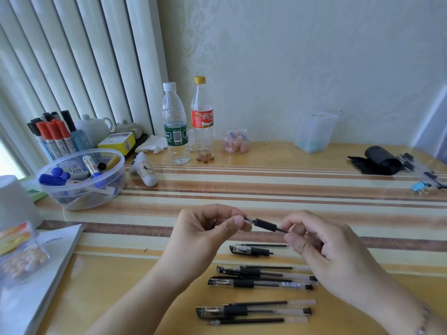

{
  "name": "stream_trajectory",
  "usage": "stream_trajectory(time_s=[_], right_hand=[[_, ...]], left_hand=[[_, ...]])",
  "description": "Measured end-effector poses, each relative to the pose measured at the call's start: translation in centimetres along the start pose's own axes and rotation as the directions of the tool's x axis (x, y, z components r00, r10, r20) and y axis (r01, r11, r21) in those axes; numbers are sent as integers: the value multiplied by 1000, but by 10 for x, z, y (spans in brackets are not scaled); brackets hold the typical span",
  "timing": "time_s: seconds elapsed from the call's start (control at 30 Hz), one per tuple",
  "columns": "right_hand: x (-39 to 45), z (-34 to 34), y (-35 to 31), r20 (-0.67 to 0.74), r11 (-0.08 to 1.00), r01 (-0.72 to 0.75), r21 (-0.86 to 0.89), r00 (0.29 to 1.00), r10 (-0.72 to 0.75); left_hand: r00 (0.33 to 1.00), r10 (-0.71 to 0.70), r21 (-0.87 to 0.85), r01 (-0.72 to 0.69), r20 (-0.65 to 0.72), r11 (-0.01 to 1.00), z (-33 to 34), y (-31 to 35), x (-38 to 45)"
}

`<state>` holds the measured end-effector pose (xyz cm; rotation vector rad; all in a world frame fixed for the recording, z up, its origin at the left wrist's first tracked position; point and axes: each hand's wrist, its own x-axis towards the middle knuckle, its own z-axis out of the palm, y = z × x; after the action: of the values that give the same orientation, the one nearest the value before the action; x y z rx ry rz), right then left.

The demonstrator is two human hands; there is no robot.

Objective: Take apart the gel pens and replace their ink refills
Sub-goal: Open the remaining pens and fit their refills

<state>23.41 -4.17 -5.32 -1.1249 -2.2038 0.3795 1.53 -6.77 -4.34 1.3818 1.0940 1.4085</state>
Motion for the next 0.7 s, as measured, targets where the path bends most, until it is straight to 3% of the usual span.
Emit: stream_trajectory(time_s=[0.13, 0.47, 0.7], right_hand=[[0, -1, 1, -7, 999, 6, -32, 1000, -6], [-1, 5, 3, -18, 1000, -7, 21, 1000, 7], [1, 5, 3, -48, 1000, -2, -28, 999, 1]], left_hand=[[1000, -9, 125, 7, 19, 992, -1, -4, 0], [997, -17, 34, 20, -76, 999, -1, 2, 2], [999, -36, 72, 39, -38, 997, -3, 2, 1]])
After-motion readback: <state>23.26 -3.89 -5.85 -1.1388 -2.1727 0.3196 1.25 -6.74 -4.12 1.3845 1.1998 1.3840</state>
